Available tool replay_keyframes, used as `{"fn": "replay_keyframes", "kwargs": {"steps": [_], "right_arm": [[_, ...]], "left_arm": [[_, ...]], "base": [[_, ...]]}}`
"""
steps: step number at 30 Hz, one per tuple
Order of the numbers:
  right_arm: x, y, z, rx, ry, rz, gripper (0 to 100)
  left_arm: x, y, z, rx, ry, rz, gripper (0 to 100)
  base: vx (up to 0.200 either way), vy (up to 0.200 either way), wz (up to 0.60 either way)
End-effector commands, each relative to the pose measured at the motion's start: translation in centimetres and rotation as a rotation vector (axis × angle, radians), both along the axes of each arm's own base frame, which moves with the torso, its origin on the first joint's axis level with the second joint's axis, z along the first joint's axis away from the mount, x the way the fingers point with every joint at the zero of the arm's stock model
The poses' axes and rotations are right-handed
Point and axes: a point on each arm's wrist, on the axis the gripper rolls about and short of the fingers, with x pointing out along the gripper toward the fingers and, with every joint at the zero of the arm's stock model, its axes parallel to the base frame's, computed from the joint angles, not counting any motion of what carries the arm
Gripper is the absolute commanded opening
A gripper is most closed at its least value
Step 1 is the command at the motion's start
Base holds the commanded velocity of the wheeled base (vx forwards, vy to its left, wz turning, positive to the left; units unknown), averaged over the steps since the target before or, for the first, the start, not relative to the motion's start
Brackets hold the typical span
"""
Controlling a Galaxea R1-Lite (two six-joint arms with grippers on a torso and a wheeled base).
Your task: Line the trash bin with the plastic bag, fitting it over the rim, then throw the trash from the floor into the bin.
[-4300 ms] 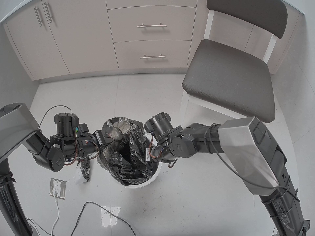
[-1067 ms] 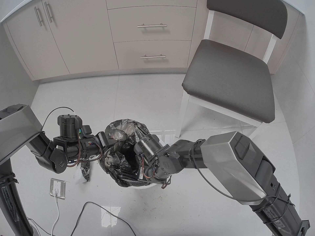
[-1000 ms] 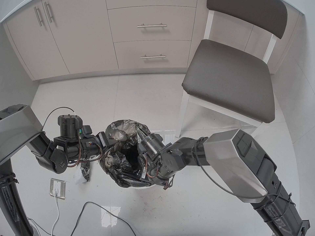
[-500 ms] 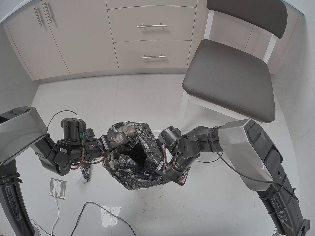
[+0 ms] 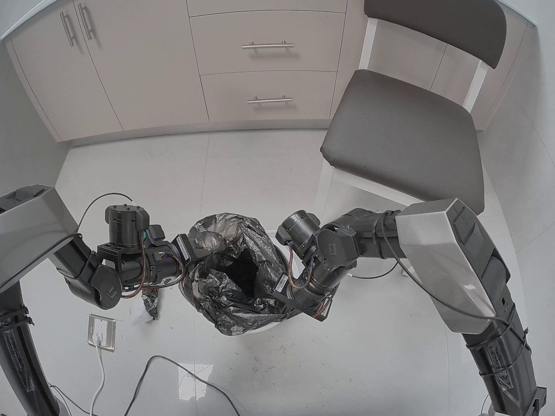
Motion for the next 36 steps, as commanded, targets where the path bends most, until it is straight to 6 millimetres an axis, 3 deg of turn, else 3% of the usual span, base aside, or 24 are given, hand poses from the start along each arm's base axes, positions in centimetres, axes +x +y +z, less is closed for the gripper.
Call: {"fn": "replay_keyframes", "kwargs": {"steps": [1, 13, 17, 36], "right_arm": [[-0.3, -0.2, 1.5, 0.005, -0.006, 0.001, 0], [-0.8, -0.6, 2.7, -0.006, 0.009, 0.0, 0], [-1.2, -0.5, 3.2, -0.008, 0.013, 0.004, 0], [-2.4, -0.2, 6.1, 0.011, -0.015, 0.028, 0]], "left_arm": [[-0.3, 0.0, 1.0, -0.011, -0.019, 0.001, 0], [-0.8, 0.2, 1.2, -0.012, -0.02, 0.004, 0], [-1.2, 0.3, 2.4, -0.023, -0.044, 0.004, 0], [-1.7, -0.1, 2.1, -0.054, -0.009, 0.004, 0]], "base": [[0.0, 0.0, 0.0], [0.0, 0.0, 0.0], [0.0, 0.0, 0.0], [0.0, 0.0, 0.0]]}}
